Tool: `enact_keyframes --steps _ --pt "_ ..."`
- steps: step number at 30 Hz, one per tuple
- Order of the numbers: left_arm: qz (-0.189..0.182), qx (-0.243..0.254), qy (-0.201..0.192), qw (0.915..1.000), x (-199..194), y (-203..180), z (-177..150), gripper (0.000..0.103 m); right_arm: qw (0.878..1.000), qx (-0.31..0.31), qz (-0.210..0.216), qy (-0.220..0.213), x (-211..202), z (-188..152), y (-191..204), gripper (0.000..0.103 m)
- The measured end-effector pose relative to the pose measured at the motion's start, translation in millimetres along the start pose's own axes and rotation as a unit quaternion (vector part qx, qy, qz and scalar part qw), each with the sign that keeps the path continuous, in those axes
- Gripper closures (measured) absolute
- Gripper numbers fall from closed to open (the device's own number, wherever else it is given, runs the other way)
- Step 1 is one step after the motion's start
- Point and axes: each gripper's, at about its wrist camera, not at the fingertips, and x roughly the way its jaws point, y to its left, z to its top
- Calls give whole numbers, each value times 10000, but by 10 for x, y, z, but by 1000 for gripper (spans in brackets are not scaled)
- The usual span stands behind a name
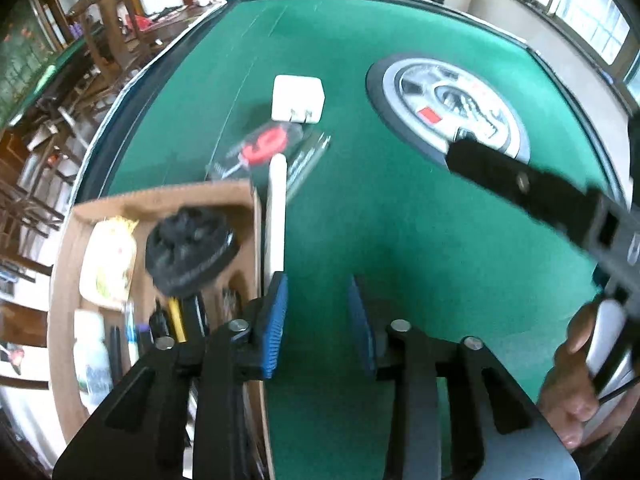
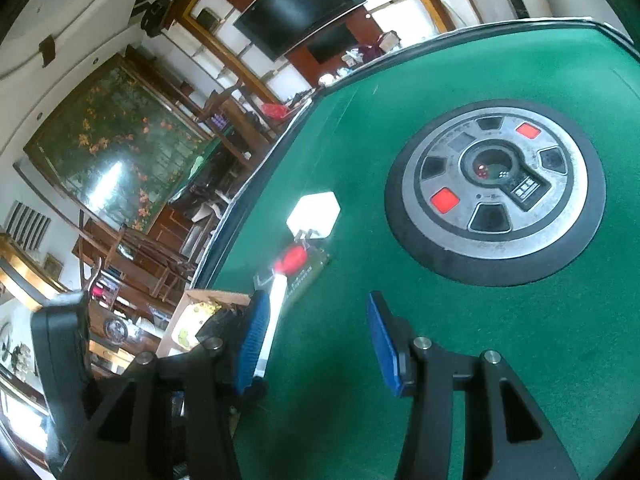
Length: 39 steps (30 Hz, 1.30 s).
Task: Organize rigid objects
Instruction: 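Move the left gripper back to the table and grasp the white marker, then carry the white marker into the tray with the left gripper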
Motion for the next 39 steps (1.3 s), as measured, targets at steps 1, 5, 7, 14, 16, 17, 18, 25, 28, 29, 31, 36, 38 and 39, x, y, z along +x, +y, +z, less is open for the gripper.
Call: enact_keyframes --steps 1,5,7,14,16,17,18,25,28,29,31,36,38,39 --pt "-133 16 -27 9999 16 11 91 63 10000 53 11 -59 -29 18 -25 53" --pt "-176 70 62 9998 143 55 337 62 9997 216 27 -131 -45 35 -108 53" --pt "-173 51 141 9997 215 96 442 62 9995 282 13 -132 -42 40 -139 53" --pt "-76 -40 366 9993 422 220 609 63 9993 349 51 -147 -48 64 -175 53" --pt "-123 -32 452 9989 480 239 642 63 9993 356 55 -133 -42 63 -182 53" --pt "-122 -53 481 9988 502 250 654 63 9992 362 73 -118 -33 62 -180 53" --pt "-123 -73 492 9987 519 257 660 63 9993 360 79 -109 -31 59 -181 53" --pt "112 45 606 9981 575 215 631 90 9993 351 61 -86 -30 61 -176 53" --pt "66 67 585 9982 527 163 608 91 9992 386 88 -70 -27 57 -186 53" --pt "108 96 556 9983 505 144 592 91 9992 392 94 -61 -24 54 -180 53" --pt "36 78 569 9983 465 104 533 91 9992 380 83 -56 -23 51 -174 53" --pt "-193 169 503 9984 334 -67 217 91 9991 412 87 -71 -31 46 -197 53" --pt "-325 135 516 9980 323 -124 62 91 9991 411 84 -50 -19 45 -196 53" --pt "-359 145 552 9977 338 -149 8 91 9991 406 85 -36 -12 41 -191 53"
